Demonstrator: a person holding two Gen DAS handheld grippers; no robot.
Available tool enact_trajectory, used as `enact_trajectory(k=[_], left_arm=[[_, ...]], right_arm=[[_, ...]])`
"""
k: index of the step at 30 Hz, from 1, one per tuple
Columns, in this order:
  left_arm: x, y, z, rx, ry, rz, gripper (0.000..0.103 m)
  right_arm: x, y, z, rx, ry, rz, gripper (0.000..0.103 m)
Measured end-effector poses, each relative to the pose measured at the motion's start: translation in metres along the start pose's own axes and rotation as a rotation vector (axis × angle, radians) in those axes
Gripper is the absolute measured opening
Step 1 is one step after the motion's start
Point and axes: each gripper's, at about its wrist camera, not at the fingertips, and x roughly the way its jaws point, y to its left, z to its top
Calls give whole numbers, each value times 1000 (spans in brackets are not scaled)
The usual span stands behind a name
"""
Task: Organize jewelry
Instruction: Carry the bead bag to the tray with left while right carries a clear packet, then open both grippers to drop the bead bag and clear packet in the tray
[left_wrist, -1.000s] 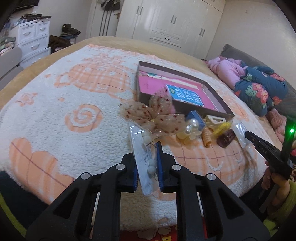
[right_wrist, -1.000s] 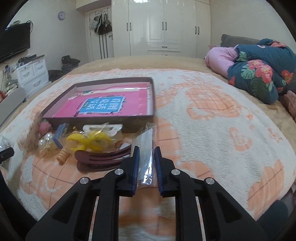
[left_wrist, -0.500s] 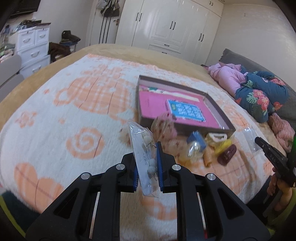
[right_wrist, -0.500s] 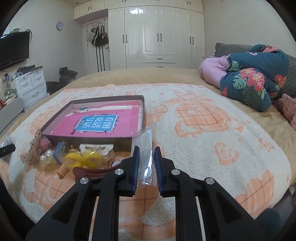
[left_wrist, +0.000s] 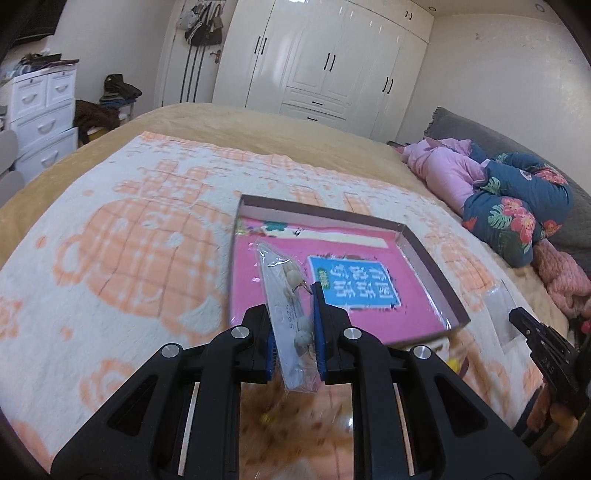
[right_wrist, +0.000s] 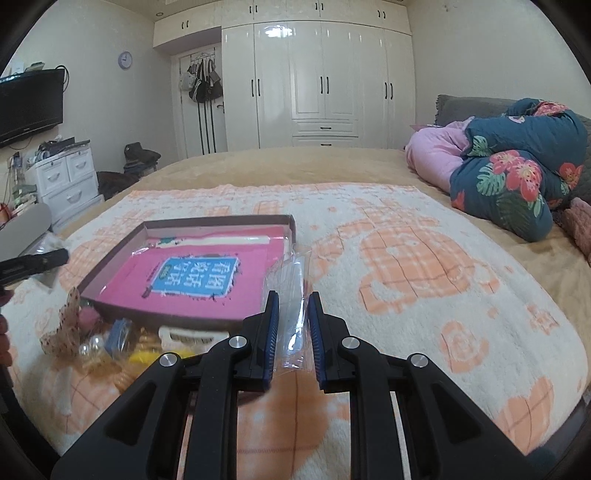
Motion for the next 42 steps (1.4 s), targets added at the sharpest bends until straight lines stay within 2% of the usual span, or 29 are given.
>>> enact_trajectory(k=[7,14,22,25,27,29,32,37,39,41,42], left_arm=[[36,-14,14,22,48,-14,10],[72,-21,11,62,120,4,10],[90,-16,9,57,160,19,11],[91,-15,10,50,161,20,20],[89,-15,10,50,156,22,32],[87,-14,11,44,149,24,37],[79,-13,12,43,121,35,50],[62,-12,14,43,72,42,62],[55,-12,15,39,57,40,68],[49,-10,15,35,44,40,73],[45,-9,15,35,34,41,75]], right_arm=[[25,7,16,-14,3,35,16],[64,17,27,-30,67,58,16],[101,31,31,-54,113,47,16],[109,32,32,-52,126,41,16],[115,31,31,-53,136,37,16],[118,30,30,-52,146,30,16],[120,30,28,-54,148,25,17],[120,27,26,-44,143,11,18],[116,26,26,-48,123,1,23],[108,26,26,-52,93,-9,35],[105,25,26,-54,84,-12,35]])
